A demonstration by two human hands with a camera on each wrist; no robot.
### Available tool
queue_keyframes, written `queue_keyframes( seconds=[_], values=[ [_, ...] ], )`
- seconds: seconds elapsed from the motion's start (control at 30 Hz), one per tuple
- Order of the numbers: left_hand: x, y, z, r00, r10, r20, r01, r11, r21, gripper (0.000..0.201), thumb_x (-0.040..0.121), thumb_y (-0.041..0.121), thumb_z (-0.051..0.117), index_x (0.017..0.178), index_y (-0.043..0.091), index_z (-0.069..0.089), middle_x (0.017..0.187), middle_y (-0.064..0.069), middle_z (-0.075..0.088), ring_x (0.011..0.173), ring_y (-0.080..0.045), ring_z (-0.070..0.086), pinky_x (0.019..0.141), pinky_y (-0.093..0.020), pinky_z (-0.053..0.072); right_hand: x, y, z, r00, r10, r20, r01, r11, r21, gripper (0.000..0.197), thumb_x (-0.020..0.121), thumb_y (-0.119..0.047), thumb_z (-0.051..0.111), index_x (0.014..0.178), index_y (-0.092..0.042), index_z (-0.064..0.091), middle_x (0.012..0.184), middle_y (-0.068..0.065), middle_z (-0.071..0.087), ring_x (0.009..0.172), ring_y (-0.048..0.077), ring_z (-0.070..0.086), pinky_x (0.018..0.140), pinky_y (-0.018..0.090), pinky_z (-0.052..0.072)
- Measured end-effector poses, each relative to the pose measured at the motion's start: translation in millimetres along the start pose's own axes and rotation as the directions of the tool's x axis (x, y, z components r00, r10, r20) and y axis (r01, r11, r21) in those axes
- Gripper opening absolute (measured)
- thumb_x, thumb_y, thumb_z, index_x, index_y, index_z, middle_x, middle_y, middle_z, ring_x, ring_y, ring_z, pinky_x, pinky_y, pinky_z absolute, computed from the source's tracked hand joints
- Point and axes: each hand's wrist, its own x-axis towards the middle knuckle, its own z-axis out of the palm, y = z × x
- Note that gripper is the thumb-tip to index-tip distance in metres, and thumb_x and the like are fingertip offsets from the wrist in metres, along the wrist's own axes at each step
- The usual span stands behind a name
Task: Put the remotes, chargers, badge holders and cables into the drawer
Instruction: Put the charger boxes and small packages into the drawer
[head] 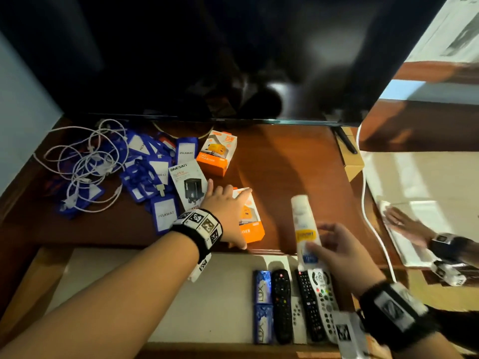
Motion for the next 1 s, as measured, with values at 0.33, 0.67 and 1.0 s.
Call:
queue_keyframes(
  seconds=[0.33,0.67,1.0],
  values=[
    [-93,5,-9,0.963,-0.018,-0.268,-0.065,0.952,-0.298,0.141,0.055,0.088,0.072,0.158,0.041,-0.012,0.163,0.004,0.016,0.155,-0.027,0.012,0.126,-0.047,-0.004,-39,66,43,0.873,0.081,0.482,0.26,0.758,-0.598,0.036,0.093,-0.04,0.058,0.128,-0.038,0.051,0.101,-0.013,0.067,0.086,0.005,0.062,0.077,0.026,0.05],
    [-201,-57,66,0.993,-0.032,-0.11,-0.016,0.912,-0.411,0.138,0.051,0.093,0.07,0.14,0.066,-0.032,0.164,0.026,-0.015,0.15,-0.012,-0.019,0.126,-0.049,0.008,-8,62,160,0.864,0.24,0.443,0.156,0.708,-0.688,0.063,0.096,-0.02,0.058,0.147,-0.023,0.023,0.11,0.012,0.07,0.092,0.028,0.067,0.079,0.037,0.054],
    [-211,-99,90,0.996,0.05,0.078,-0.022,0.945,-0.327,0.137,0.05,0.097,0.067,0.137,0.067,-0.035,0.168,0.021,-0.013,0.159,-0.022,-0.012,0.126,-0.052,0.015,16,51,180,0.875,0.333,0.351,0.07,0.63,-0.774,0.052,0.088,-0.027,0.069,0.134,-0.022,0.045,0.111,0.007,0.065,0.101,0.029,0.067,0.087,0.036,0.055]
  ],
)
